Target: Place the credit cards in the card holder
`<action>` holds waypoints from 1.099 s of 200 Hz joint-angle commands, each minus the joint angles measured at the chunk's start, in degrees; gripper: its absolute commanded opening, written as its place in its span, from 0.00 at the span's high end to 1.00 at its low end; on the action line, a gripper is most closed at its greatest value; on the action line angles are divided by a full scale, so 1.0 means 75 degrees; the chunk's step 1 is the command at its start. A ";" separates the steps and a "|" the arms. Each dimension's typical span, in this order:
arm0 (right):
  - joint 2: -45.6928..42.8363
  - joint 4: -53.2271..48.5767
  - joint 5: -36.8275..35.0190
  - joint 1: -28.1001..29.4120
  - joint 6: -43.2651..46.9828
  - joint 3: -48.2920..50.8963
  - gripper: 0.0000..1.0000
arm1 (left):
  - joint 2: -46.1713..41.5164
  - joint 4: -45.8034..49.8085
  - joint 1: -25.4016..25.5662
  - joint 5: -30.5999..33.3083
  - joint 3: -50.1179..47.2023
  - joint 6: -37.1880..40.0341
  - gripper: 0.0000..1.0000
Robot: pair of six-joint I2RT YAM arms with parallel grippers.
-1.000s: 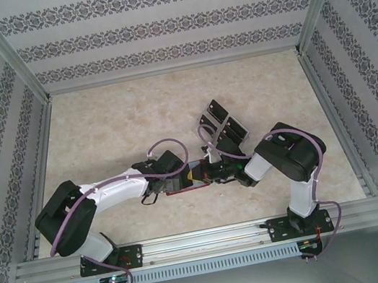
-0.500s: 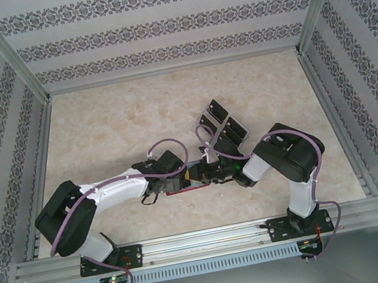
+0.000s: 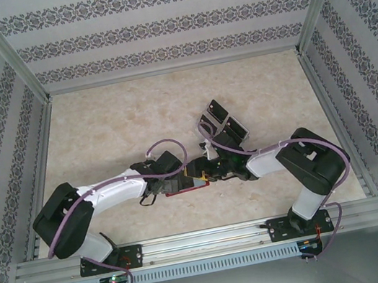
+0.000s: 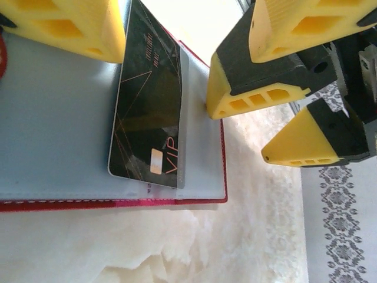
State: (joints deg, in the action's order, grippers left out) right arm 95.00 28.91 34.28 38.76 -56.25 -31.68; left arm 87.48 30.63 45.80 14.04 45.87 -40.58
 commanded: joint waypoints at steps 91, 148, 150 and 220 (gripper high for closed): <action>-0.0797 -0.4303 -0.1263 0.0102 0.1901 -0.1659 0.53 | -0.0773 0.0410 -0.0224 0.0286 -0.0051 0.0074 0.00; -0.0417 -0.6171 -0.2254 0.0446 0.2843 -0.2753 0.92 | -0.0608 0.0010 -0.0283 0.0144 -0.0245 0.0180 0.00; -0.0396 -0.6191 -0.2266 0.0460 0.2858 -0.2761 0.92 | -0.0609 -0.0002 -0.0283 0.0137 -0.0262 0.0183 0.00; 0.0107 -0.6558 -0.2531 0.0621 0.3080 -0.3110 1.00 | -0.0438 -0.0307 -0.0294 0.0076 -0.0685 0.0031 0.00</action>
State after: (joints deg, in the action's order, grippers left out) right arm 94.35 -17.63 17.26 42.65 -34.96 -53.08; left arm 83.31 30.06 44.14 14.83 41.78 -40.36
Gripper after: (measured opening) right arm 0.059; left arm 0.999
